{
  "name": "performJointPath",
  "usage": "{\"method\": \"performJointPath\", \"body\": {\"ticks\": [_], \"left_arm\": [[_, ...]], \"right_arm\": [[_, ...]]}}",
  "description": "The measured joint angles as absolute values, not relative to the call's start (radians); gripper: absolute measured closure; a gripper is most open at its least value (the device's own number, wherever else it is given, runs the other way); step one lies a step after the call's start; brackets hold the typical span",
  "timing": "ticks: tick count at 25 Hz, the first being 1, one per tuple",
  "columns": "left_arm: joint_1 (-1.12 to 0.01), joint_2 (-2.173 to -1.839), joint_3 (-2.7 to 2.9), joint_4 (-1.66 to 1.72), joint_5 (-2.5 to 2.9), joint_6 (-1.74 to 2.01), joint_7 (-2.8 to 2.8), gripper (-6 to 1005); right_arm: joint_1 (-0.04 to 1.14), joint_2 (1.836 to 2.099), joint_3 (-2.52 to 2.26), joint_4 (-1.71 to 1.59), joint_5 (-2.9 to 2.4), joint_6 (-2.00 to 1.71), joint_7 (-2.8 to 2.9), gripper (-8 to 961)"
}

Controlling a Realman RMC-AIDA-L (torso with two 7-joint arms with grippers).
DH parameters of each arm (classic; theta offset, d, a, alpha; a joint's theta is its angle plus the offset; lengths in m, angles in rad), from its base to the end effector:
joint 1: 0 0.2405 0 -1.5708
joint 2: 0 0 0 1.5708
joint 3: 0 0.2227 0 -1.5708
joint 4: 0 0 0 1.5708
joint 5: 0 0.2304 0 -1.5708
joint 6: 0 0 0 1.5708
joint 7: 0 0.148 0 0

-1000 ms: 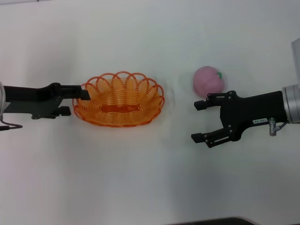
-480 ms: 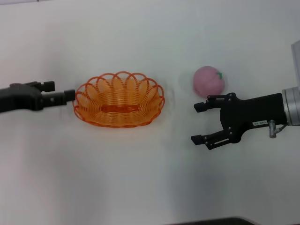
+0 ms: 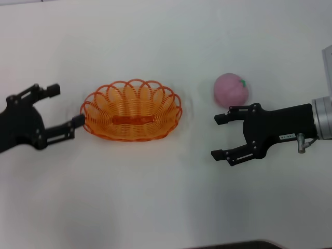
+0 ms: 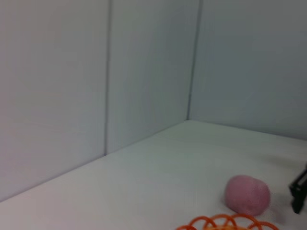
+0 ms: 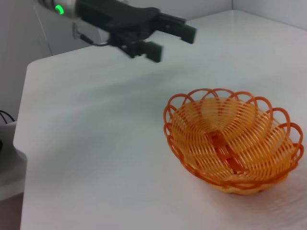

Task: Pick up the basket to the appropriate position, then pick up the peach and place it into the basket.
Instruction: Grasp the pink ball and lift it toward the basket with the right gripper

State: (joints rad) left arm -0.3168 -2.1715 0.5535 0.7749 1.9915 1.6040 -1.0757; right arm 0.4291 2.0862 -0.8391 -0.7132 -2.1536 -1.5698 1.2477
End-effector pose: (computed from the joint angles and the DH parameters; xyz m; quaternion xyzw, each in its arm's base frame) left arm -0.2937 0.2806 0.0215 -0.9260 -0.1575 -0.2488 0.2362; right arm 0.2799 0.2919 -0.0096 -0.9781 0.1525 0.1236 0.0689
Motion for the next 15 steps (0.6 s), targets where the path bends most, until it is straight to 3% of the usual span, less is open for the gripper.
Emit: {"method": "performJointPath", "body": {"ticks": [15], "left_arm": [[-0.208,-2.175,0.556,0.657,2.027,1.613,-0.982,111]], "right_arm": [[0.432,2.088,-0.839,-0.712,-2.150,-1.570,1.247,92]]}}
